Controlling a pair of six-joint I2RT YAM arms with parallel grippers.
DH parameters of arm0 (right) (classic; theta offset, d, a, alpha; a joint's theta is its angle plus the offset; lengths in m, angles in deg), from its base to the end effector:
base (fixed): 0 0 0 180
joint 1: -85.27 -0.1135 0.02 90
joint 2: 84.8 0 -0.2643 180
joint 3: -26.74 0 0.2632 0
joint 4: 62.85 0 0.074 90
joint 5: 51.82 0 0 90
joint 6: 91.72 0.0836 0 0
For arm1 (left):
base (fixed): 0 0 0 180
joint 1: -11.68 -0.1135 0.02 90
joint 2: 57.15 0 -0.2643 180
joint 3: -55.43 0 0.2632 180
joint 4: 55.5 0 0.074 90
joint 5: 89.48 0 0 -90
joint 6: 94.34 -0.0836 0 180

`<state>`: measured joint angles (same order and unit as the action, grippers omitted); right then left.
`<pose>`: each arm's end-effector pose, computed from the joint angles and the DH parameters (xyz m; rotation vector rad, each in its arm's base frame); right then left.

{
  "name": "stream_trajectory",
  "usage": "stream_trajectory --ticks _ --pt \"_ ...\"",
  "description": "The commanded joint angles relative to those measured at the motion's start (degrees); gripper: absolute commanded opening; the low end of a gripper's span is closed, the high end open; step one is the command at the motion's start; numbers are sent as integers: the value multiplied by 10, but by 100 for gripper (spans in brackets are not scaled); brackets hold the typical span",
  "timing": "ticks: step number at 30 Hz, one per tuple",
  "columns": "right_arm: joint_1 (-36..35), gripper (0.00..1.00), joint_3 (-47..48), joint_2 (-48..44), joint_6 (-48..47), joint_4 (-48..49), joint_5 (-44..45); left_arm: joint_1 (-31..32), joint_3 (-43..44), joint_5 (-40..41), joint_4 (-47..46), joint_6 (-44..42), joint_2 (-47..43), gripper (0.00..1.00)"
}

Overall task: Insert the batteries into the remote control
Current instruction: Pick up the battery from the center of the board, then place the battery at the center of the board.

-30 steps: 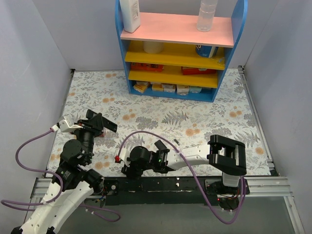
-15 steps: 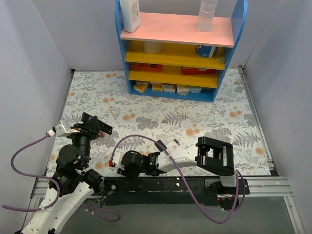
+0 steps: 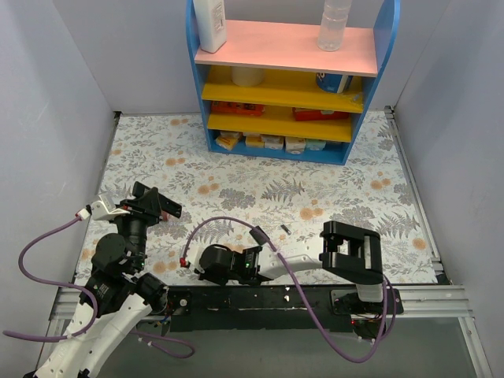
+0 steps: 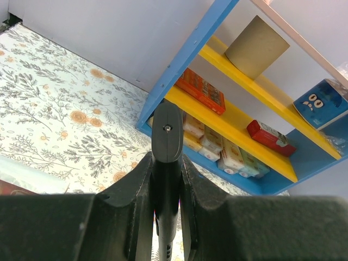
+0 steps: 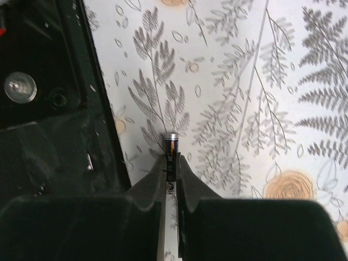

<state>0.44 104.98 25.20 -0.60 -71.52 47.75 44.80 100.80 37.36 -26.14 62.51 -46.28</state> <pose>0.0547 0.4502 0.1219 -1.4910 1.7997 0.5920 0.1260 -0.0223 0.3250 -0.9427 1.2563 -0.9205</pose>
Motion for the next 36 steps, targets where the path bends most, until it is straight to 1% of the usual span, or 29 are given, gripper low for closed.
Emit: stream_trajectory --ticks 1,5,9,12,15,19,22,28,31,33,36 --pt "19 5 -60 -44 15 -35 41 -3 -5 -5 -12 -11 10 0" --pt "30 2 -108 -100 41 -44 63 -3 -6 -10 -13 -10 15 0" --pt "38 1 -146 -172 69 -80 97 -3 -8 -16 -19 -11 20 0" --pt "63 1 -172 -228 100 -107 128 -3 -9 -20 -19 -11 21 0" --pt "104 1 -203 -294 134 -124 153 -3 -11 -25 -20 -13 22 0" --pt "181 1 -249 -339 167 -123 153 -3 -12 -30 -20 -13 24 0" --pt "219 1 -274 -354 179 -108 134 -2 -12 -36 -20 -13 27 0" --pt "244 2 -295 -326 208 -83 115 -2 -13 -43 -22 -14 28 0" --pt "248 5 -302 -309 228 -73 121 -3 -14 -44 -22 -15 29 0" --pt "250 9 -303 -303 231 -68 115 -3 -14 -47 -22 -16 29 0" --pt "250 13 -304 -293 234 -65 113 -3 -15 -49 -24 -15 29 0"
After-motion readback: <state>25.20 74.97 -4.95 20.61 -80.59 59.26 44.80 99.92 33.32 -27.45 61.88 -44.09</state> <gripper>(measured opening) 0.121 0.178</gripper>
